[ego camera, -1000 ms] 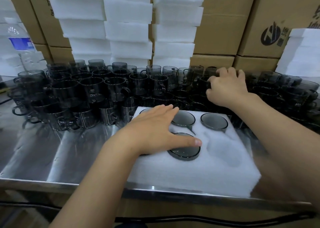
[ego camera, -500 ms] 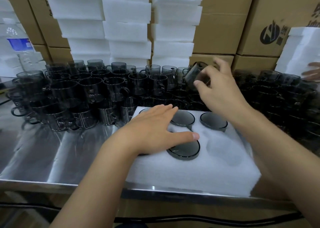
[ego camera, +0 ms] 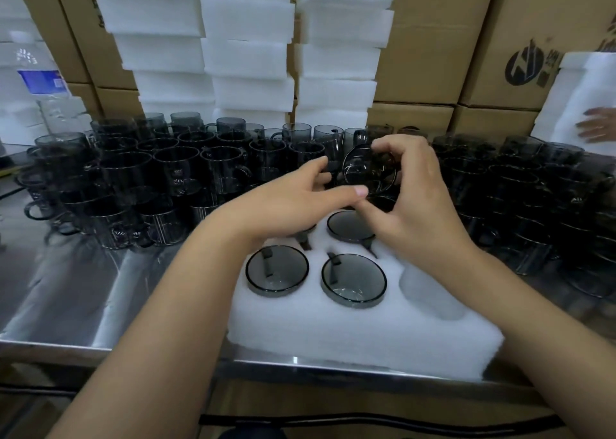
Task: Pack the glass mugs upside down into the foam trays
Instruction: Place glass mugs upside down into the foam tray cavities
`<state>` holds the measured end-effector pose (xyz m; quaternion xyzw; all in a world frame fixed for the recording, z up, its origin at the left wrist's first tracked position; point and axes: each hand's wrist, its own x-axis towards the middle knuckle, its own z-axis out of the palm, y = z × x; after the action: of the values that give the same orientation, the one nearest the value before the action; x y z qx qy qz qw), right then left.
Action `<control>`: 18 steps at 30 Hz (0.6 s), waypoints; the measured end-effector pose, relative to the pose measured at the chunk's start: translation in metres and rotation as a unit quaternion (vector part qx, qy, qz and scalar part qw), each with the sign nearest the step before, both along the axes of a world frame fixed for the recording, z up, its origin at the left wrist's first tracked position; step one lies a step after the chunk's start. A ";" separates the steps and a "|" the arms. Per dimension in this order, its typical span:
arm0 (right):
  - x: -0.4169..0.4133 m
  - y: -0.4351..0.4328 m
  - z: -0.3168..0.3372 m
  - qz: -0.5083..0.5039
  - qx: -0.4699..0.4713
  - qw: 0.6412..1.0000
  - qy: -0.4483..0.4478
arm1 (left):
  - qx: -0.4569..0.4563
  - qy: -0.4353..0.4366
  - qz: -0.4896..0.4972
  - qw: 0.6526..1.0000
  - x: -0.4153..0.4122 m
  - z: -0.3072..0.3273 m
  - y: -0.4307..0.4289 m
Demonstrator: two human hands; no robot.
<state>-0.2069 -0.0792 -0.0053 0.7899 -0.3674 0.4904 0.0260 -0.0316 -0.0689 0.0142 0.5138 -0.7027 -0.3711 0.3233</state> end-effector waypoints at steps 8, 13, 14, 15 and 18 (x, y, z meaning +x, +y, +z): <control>-0.001 0.002 0.000 0.029 -0.015 0.999 -0.009 | -0.033 0.159 0.005 0.987 -0.001 -0.013 -0.003; -0.002 0.002 -0.001 0.043 -0.035 0.998 0.001 | -0.028 0.193 -0.015 0.981 0.001 -0.016 -0.002; -0.002 0.002 0.000 0.044 -0.036 0.998 0.003 | -0.028 0.200 -0.016 0.979 0.001 -0.016 -0.002; -0.002 0.002 0.000 0.044 -0.037 0.998 0.004 | -0.028 0.205 -0.017 0.978 0.001 -0.016 -0.002; -0.003 0.002 -0.001 0.041 -0.037 0.998 0.007 | -0.032 0.208 -0.019 0.978 0.002 -0.018 -0.003</control>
<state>-0.2095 -0.0770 -0.0058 0.8061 -0.3162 0.4989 0.0372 -0.0297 -0.0716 -0.0035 0.4016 -0.6413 -0.4534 0.4711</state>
